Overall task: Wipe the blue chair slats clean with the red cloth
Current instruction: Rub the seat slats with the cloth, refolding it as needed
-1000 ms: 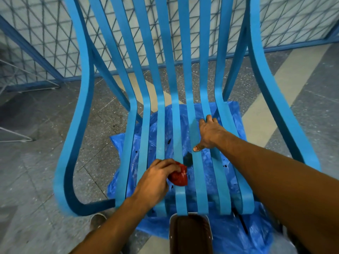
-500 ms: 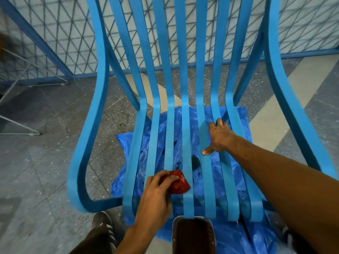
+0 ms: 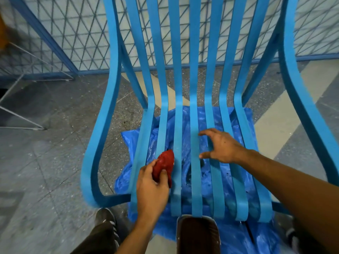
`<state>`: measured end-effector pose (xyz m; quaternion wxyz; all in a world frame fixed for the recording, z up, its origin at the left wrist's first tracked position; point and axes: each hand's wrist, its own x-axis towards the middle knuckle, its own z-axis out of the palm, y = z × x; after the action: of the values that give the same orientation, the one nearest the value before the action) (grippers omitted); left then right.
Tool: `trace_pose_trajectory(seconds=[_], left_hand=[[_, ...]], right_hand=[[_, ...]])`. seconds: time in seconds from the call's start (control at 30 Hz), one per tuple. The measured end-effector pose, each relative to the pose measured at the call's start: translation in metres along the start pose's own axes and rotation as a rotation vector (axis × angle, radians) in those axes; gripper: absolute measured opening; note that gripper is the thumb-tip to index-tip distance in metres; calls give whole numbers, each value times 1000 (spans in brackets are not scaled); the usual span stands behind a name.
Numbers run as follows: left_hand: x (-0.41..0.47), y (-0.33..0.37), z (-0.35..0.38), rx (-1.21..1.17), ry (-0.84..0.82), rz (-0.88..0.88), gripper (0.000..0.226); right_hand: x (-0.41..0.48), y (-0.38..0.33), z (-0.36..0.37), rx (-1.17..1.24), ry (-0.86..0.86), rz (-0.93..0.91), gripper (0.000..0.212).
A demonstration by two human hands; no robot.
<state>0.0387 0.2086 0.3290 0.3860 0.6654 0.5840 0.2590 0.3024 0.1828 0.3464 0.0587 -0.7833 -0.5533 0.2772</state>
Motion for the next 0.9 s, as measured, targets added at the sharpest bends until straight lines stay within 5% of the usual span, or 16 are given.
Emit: trace_pose_trajectory(seconds=[0.23,0.53,0.9], left_hand=[[-28,-6,10,351,-160,296,44],[20,14,-4,138,-136,123,35],[-30,8,-5,548,-477,616,32]], right_hand=[[9,-7,6,-98,-156,39,115],[16,-21,9,-83,-199,124,106],[18,-33,5,-66,-212,173,104]])
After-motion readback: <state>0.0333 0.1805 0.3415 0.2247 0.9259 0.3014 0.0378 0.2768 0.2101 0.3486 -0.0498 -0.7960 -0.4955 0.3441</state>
